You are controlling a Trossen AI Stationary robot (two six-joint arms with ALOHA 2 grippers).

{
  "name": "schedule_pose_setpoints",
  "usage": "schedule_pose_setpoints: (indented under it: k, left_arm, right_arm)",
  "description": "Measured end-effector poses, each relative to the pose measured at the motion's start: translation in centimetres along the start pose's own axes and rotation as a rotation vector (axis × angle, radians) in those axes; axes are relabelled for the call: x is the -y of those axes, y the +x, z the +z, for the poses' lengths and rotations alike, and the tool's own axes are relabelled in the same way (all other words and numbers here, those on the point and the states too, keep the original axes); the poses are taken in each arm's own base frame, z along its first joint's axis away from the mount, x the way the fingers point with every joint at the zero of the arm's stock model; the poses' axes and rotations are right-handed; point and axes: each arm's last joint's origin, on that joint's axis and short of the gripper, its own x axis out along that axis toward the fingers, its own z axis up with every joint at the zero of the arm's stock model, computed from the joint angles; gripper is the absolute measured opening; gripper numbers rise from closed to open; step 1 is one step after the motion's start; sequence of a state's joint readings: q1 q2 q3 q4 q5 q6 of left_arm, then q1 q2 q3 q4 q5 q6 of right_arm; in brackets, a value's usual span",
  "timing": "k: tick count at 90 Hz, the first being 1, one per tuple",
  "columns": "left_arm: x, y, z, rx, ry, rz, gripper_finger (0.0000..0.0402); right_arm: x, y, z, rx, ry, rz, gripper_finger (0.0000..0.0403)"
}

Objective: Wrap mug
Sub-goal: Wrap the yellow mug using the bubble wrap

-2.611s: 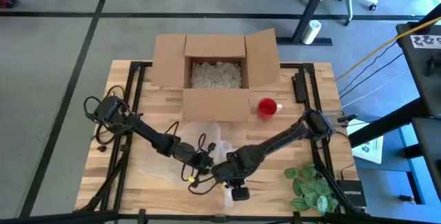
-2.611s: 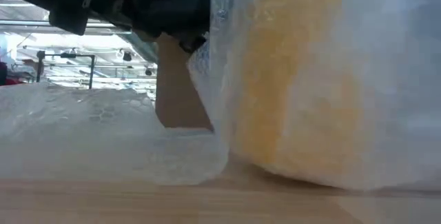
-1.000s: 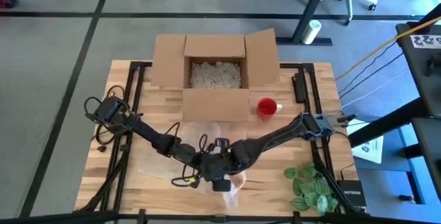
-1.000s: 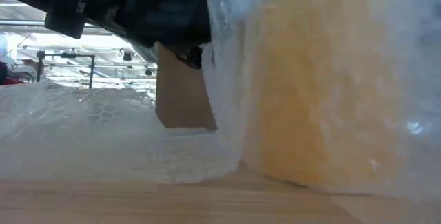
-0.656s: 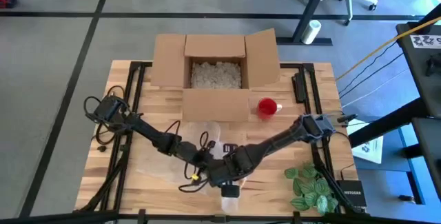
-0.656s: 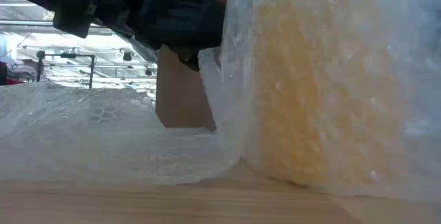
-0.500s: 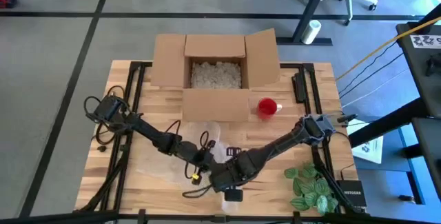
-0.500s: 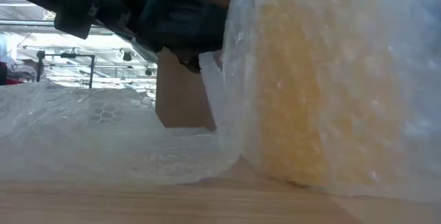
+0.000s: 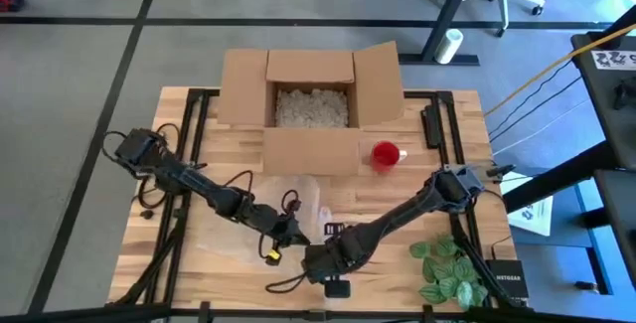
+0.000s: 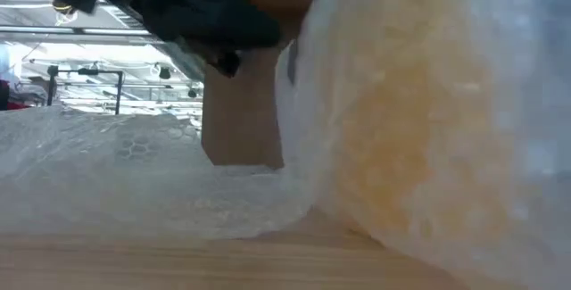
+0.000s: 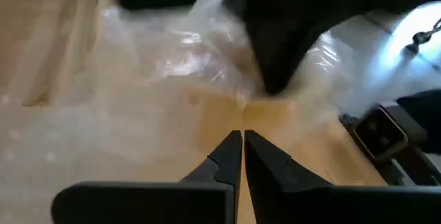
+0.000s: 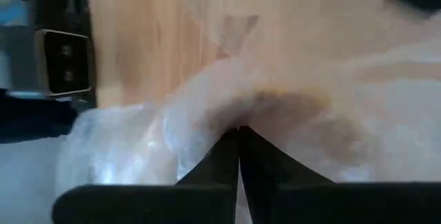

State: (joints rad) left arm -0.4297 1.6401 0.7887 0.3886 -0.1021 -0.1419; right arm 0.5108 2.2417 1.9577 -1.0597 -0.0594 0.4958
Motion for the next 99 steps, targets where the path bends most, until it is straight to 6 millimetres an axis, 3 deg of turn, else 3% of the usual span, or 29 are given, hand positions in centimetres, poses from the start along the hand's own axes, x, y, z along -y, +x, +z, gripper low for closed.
schedule_pose_setpoints:
  k: [21, 40, 64, 76, 86, 99]
  left_arm:
    - [1.9, -0.5, -0.3, -0.022, 0.029, -0.020, 0.0000]
    - [1.7, -0.1, -0.2, 0.019, 0.079, -0.003, 0.0000]
    - [-1.3, 2.1, -1.5, -0.012, 0.047, -0.052, 0.0000]
    - [-2.4, 2.8, -1.2, 0.069, 0.031, -0.060, 0.0000]
    - [-3.2, 3.1, -1.0, 0.111, 0.036, -0.042, 0.0000]
    - [-4.9, 4.1, -2.5, 0.047, -0.031, -0.012, 0.0000]
  right_arm:
    - [1.2, 2.2, -0.7, -0.053, -0.047, 0.040, 0.0000]
    - [0.9, 2.8, -1.2, -0.103, -0.090, 0.122, 0.0000]
    - [0.0, 1.3, -2.0, -0.114, -0.268, 0.125, 0.0000]
    - [0.2, 1.1, -2.6, -0.166, -0.341, 0.080, 0.0000]
    - [0.2, 1.0, -2.9, -0.190, -0.349, 0.061, 0.0000]
    - [0.2, 0.9, -2.7, -0.167, -0.352, 0.066, 0.0000]
